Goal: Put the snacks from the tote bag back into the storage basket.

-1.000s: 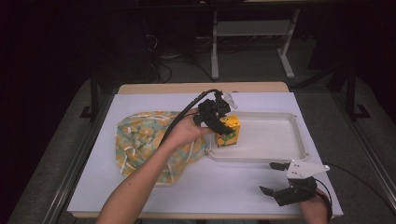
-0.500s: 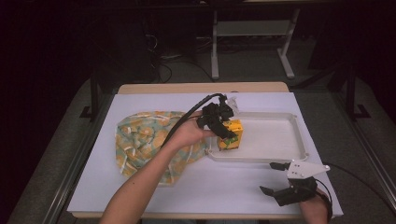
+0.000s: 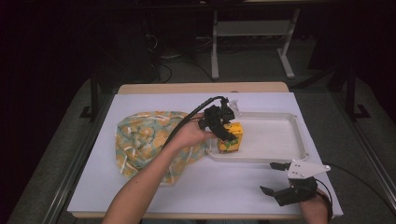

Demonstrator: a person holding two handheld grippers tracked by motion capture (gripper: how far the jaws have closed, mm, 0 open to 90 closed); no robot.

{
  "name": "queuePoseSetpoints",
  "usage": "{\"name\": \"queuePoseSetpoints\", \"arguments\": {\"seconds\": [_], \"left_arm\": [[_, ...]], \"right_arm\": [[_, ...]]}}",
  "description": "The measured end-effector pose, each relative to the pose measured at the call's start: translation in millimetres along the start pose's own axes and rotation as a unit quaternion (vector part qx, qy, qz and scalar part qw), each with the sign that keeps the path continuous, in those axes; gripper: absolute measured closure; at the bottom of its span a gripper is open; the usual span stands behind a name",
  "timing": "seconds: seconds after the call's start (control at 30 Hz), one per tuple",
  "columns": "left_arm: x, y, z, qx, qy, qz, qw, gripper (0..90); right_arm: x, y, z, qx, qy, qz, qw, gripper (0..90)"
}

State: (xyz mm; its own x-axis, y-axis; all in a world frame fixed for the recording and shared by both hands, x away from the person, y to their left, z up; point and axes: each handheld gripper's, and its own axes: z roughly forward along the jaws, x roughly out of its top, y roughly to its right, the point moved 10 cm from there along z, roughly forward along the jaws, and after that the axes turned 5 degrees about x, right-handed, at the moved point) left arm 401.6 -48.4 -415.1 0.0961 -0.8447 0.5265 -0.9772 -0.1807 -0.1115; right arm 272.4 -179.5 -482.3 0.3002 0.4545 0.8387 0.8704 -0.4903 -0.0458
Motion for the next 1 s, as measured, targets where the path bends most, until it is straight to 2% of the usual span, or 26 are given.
{"name": "queuePoseSetpoints", "arguments": {"seconds": [0.2, 0.5, 0.7, 1.0], "left_arm": [[-1.0, 1.3, 4.6, -0.004, -0.005, 0.007, 1.0000, 50.3], [-7.6, 1.9, 11.5, -0.008, -0.011, 0.008, 0.9999, 50.2], [-7.2, 1.9, 13.1, -0.010, -0.006, 0.007, 0.9999, 50.2], [-4.2, 4.7, 15.8, -0.015, -0.001, 0.017, 0.9997, 50.2]], "right_arm": [[0.4, -0.1, 0.3, 0.000, 0.001, 0.000, 1.0000, 13.4], [0.4, -0.2, 0.2, 0.001, 0.000, -0.002, 1.0000, 13.4], [0.5, -0.4, 0.4, 0.001, 0.001, -0.002, 1.0000, 13.4], [0.6, -0.2, 0.0, 0.001, 0.002, -0.002, 1.0000, 13.4]]}}
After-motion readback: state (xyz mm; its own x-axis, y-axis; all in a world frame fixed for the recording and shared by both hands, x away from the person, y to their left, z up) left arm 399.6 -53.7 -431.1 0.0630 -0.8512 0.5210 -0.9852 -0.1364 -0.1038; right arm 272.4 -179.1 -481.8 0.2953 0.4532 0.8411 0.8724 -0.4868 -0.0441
